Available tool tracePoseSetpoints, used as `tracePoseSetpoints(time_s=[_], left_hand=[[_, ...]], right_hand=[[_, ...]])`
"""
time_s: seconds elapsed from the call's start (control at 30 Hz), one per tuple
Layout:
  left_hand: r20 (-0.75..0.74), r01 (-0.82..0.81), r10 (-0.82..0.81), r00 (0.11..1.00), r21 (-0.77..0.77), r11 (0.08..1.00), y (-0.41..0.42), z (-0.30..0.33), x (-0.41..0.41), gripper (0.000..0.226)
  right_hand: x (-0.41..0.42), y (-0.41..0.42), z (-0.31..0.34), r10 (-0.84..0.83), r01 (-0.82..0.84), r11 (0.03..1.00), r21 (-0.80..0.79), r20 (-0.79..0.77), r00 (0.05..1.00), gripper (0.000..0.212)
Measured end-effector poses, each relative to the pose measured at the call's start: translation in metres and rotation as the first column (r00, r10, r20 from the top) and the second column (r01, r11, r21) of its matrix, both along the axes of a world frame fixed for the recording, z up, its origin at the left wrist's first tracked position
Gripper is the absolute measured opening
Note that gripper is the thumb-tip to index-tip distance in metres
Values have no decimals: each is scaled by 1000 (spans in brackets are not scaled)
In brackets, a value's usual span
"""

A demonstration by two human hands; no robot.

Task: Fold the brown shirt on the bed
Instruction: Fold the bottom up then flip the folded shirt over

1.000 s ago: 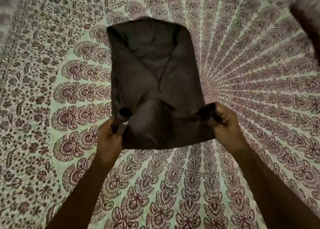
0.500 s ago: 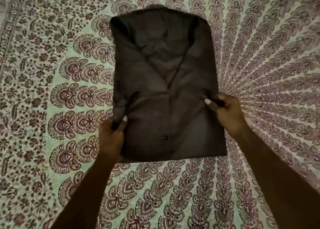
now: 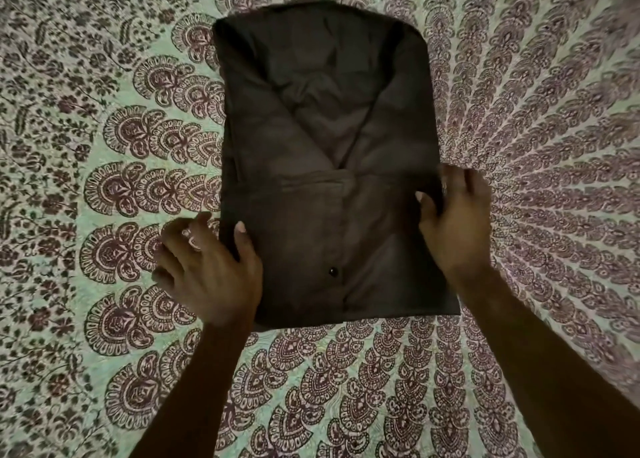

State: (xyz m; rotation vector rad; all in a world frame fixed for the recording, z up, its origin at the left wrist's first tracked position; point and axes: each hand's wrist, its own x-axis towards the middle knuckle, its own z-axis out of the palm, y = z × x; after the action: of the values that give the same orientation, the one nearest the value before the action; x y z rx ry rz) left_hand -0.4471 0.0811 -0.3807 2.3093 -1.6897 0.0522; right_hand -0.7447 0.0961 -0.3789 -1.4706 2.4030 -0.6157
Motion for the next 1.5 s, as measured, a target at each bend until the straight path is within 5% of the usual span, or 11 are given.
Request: tracePoseSetpoints(time_s=[0.07,0.17,0.23,0.33,0.5,0.63,0.8,1.0,1.13,1.27,1.5], left_hand=[[-42,353,-359,933,-100,930,-2,3,-6,40],[-107,682,-674,731,120,721,-9,-7,-17,53],[-106,681,-683,723,279,677,-12,-19,-16,63],[-107,659,-671,733,355,663,-13,-32,-10,69],[-169,682,-667,726,299,667,-15,-29,-7,66],[-241,711,-669,703,219,668,-4,-22,23,51],[-377,783,-686,622,281,555,13,-16,79,56],[-268,863,-857,440,391,321,26,-5,87,104],[-240,877,-881,408,370,305,26,-20,88,84],[-252,923,-891,378,182,340,32,-31,96,45],[-597,643,-527,605,-23,766,27,13,75,25]], right_hand=[[25,10,7,125,-140,988,-70,-181,975,42],[64,28,-5,437,-436,899,41,-152,887,54],[76,39,-19,557,-522,824,221,-145,818,61],[64,43,-30,520,-440,833,335,-202,830,66],[26,38,-27,353,-248,890,384,-231,907,69],[6,45,-18,467,-369,844,388,-195,863,63],[-15,88,-8,741,-673,652,349,-105,663,74],[-14,107,-8,760,-673,628,391,-124,638,96],[-14,101,-15,760,-673,640,372,-178,625,93],[-15,100,-13,693,-673,721,164,-167,702,63],[-12,82,27,364,-350,927,-137,103,926,36]])
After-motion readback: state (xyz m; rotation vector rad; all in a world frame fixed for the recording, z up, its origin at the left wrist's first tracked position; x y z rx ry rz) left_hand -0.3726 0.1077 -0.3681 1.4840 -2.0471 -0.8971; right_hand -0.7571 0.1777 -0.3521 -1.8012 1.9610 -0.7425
